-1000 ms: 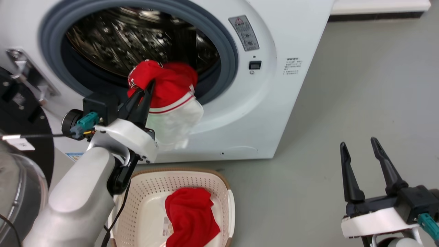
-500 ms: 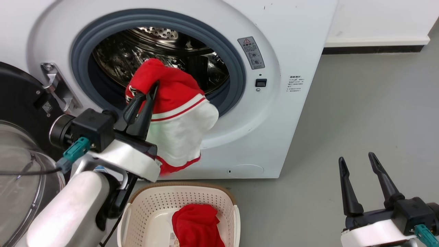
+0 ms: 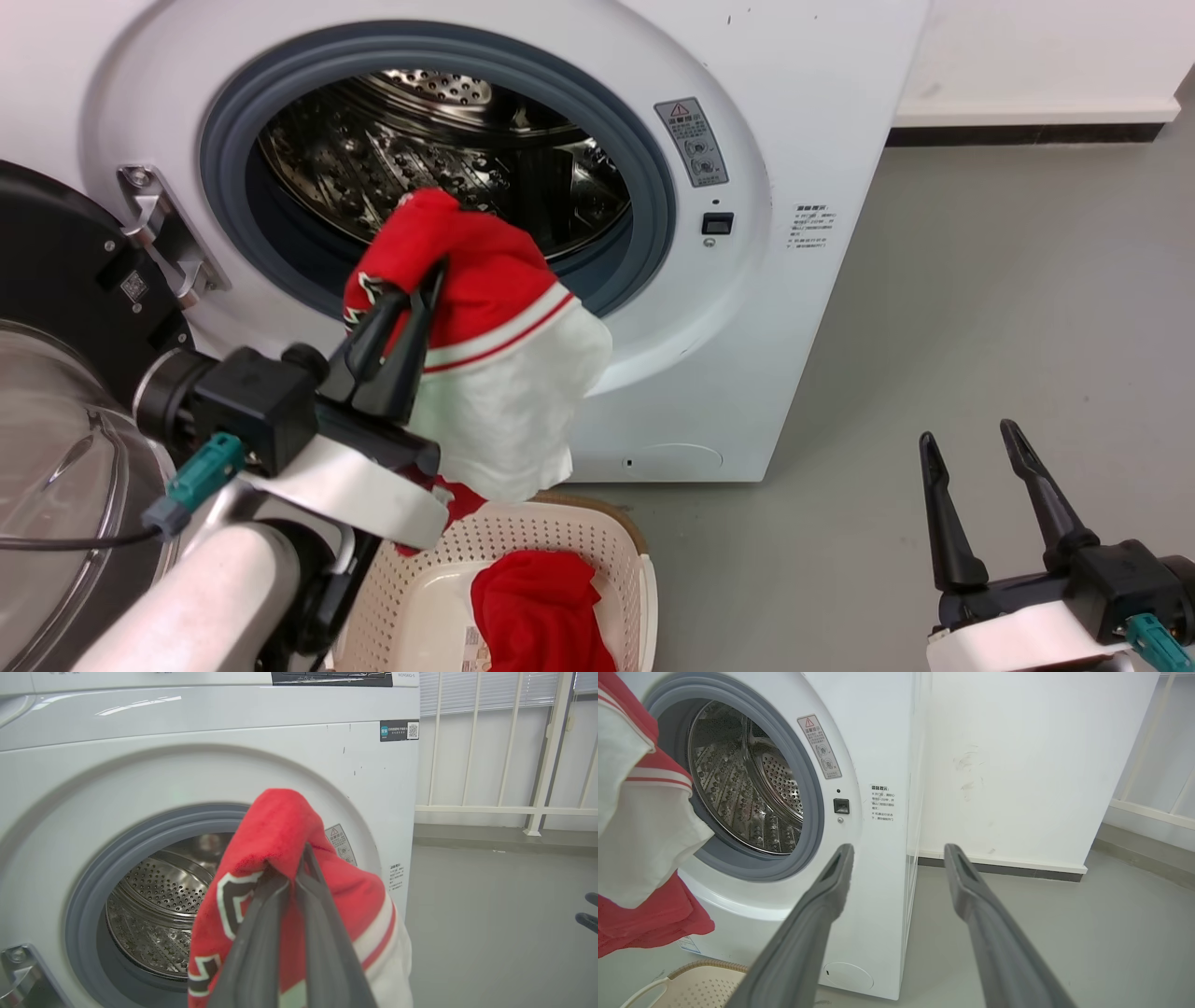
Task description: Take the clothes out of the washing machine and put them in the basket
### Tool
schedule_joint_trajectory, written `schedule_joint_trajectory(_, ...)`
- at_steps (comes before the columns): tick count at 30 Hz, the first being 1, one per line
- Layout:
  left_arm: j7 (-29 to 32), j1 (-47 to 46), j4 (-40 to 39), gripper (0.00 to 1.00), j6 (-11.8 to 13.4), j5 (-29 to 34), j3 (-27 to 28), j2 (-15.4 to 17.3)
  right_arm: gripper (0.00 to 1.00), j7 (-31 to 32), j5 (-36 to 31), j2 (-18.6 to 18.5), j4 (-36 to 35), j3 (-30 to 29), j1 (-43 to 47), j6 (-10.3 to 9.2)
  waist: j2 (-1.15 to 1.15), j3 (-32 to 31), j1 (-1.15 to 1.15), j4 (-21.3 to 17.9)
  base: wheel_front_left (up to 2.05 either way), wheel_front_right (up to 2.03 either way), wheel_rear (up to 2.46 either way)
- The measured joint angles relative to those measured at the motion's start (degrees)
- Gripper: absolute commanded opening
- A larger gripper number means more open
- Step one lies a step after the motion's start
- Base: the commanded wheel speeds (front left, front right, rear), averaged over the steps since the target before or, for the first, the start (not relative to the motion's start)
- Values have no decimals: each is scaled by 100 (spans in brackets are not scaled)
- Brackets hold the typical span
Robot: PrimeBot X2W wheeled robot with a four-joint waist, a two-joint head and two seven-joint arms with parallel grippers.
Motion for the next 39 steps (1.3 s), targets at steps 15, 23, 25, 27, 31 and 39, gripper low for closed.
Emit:
schedule_joint_trajectory(15, -190, 563, 987, 0, -155, -98, -502, -288, 100, 1, -67, -1, -88, -32, -360, 0, 0, 618, 1, -15, 0, 0, 0)
schedule_joint_trajectory(23, -423, 454, 2548, 0, -512, -171, -715, -665, 100, 1, -124, -1, -208, 27, -868, 0, -1, 1384, 1, -109, 0, 0, 0)
schedule_joint_trajectory(25, -463, 310, 3031, 0, -639, -200, -761, -814, 100, 0, -137, 0, -244, 19, -1020, 0, 0, 1613, 1, -150, 0, 0, 0)
schedule_joint_trajectory(27, -544, 158, 3510, 0, -737, -212, -761, -956, 100, 0, -145, -3, -267, 19, -1145, 0, 0, 1849, 1, -198, 0, 0, 0)
schedule_joint_trajectory(31, -604, -287, 4550, 0, -902, -122, -823, -1145, 100, 1, -143, -5, -338, 18, -1399, 0, 0, 2325, 2, -309, 0, 0, 0)
schedule_joint_trajectory(39, -587, -1383, 6517, 0, -1265, 92, -1021, -1528, 100, 0, 3, -4, -471, 26, -1822, 0, 0, 3268, 2, -563, 0, 0, 0)
